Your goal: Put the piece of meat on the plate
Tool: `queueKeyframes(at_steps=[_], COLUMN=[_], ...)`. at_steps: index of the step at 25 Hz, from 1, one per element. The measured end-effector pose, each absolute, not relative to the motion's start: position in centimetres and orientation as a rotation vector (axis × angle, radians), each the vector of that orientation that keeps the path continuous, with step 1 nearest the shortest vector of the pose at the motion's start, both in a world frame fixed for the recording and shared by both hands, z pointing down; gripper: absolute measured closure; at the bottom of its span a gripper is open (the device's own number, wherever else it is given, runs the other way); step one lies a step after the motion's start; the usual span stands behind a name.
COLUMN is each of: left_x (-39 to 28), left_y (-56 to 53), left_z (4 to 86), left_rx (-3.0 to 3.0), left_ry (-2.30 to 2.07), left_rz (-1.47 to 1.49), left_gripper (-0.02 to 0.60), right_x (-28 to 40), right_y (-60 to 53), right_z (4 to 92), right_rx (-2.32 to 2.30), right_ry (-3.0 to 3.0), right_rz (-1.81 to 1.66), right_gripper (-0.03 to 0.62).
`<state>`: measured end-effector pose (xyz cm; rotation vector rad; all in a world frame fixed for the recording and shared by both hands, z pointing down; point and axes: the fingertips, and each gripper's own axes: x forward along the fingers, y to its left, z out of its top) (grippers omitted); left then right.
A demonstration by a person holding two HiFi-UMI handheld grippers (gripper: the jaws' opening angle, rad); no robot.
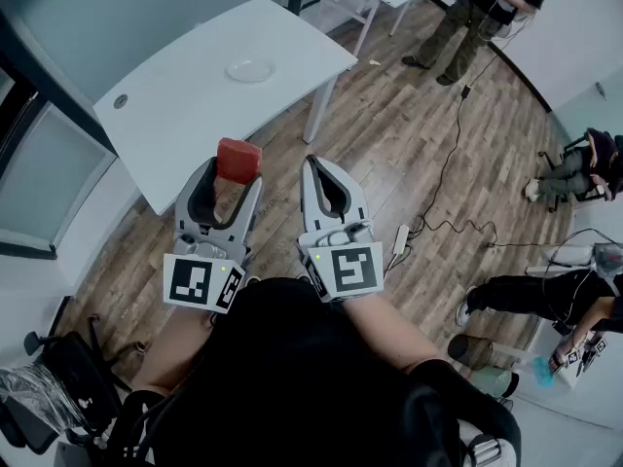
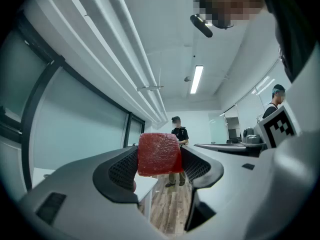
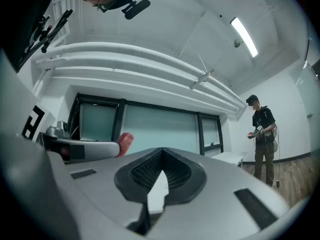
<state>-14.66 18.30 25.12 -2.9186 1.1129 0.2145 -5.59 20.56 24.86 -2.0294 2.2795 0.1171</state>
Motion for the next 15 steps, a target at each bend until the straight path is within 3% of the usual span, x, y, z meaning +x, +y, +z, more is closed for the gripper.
queueKeyframes(at_steps=[15], left_x=[-12.8], left_y=[19.0], left_z=[25.1], left_rx=[-2.903], left_ry=[1.124], left_rz=[0.192], left_gripper=[0.306], right_x=[-3.0], right_y=[20.9], right_z=[25.4], right_rx=[-1.984], right_ry=[2.276], right_rz=[0.114], right_gripper=[0.592])
